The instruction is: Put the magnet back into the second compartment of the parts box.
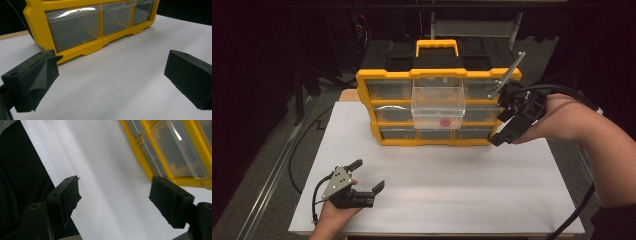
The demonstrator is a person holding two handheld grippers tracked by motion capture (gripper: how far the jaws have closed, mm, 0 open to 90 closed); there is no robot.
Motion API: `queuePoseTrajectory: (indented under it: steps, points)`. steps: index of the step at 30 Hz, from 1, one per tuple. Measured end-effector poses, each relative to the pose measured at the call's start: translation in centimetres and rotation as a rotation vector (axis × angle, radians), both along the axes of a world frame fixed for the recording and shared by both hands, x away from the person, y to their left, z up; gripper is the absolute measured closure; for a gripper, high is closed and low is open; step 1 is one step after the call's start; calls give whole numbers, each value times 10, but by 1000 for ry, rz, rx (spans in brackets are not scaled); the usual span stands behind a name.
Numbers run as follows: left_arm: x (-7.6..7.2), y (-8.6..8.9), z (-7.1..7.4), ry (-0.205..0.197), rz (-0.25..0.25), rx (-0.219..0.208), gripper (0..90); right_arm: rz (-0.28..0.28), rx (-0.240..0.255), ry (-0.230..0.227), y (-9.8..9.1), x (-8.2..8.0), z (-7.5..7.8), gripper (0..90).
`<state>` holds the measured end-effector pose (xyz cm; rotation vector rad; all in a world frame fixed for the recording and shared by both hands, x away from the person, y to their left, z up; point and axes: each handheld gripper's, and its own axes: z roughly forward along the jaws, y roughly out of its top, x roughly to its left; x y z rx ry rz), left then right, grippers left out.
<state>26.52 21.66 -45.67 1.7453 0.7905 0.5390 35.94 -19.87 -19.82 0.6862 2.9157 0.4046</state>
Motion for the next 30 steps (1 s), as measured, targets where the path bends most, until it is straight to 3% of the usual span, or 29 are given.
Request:
queuePoseTrajectory:
  steps: [7, 21, 30]
  points:
    - [0, 0, 0, 0, 1, -1, 6, -22, -11, 21, -5, -3, -24, 176]
    - [0, 0, 0, 3, 0, 3, 6, -51, -25, 13, -12, -2, -77, 9]
    - [0, -1, 0, 2, -1, 2, 6, -66, -42, 0, -13, -2, -113, 2]
